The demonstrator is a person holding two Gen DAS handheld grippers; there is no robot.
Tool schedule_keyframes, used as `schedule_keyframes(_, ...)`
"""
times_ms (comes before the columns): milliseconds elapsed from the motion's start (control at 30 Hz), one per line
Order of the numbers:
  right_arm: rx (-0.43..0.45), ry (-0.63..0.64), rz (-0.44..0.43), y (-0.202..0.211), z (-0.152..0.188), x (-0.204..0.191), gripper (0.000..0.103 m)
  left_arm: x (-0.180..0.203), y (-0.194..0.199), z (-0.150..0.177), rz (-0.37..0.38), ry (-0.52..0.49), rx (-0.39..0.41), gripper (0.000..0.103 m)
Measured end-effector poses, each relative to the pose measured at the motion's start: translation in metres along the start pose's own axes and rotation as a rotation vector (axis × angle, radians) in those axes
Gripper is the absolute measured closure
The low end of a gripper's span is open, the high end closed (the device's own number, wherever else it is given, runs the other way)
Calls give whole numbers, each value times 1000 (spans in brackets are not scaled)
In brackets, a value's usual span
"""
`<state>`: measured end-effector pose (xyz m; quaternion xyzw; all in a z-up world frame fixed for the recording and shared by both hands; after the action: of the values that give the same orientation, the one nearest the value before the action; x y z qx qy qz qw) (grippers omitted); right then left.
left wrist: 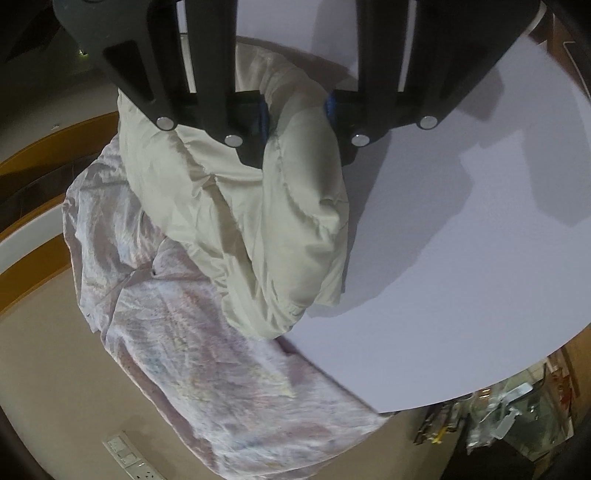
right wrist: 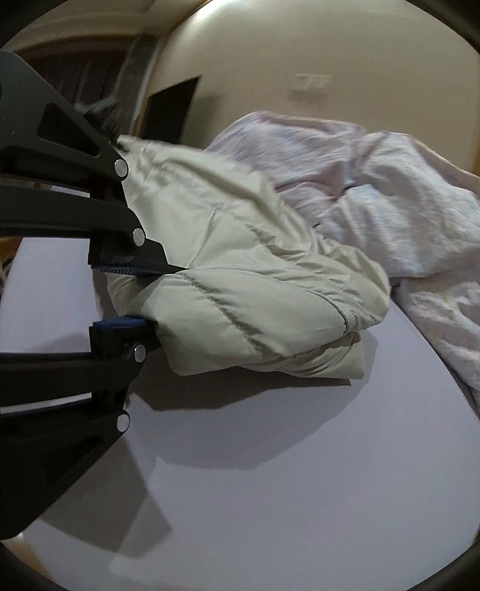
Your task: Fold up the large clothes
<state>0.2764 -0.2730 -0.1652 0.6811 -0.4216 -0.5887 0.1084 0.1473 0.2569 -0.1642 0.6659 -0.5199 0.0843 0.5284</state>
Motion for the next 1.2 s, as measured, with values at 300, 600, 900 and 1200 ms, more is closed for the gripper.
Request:
schedule_keyframes(300, 166, 217, 348, 28, -7, -30, 63, -11, 17, 17, -67, -61, 36, 29)
schedule_keyframes(600, 325, 339, 394, 25, -18, -77, 45, -21, 10, 26, -26, -28, -4, 22)
schedule_keyframes(900, 126, 620, 123, -62, 37, -189, 72, -9, -13, 31, 9, -20, -22, 22)
schedule_keyframes(1200, 20, 648, 256, -133, 46, -165, 74, -9, -28, 25, 56, 34, -9, 22)
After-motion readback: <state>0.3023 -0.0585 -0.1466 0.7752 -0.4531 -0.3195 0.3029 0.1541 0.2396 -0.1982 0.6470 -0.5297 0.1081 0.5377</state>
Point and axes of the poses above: each gripper's, at about its wrist camera, not at the fingertips, and y roughly against the way its jaws point, x to its right, z to its underside, the point moved 7 cm from there along -y, roughly the way its jaws point, and after that the axes turned 4 degrees about z, right-handed, at the moved point
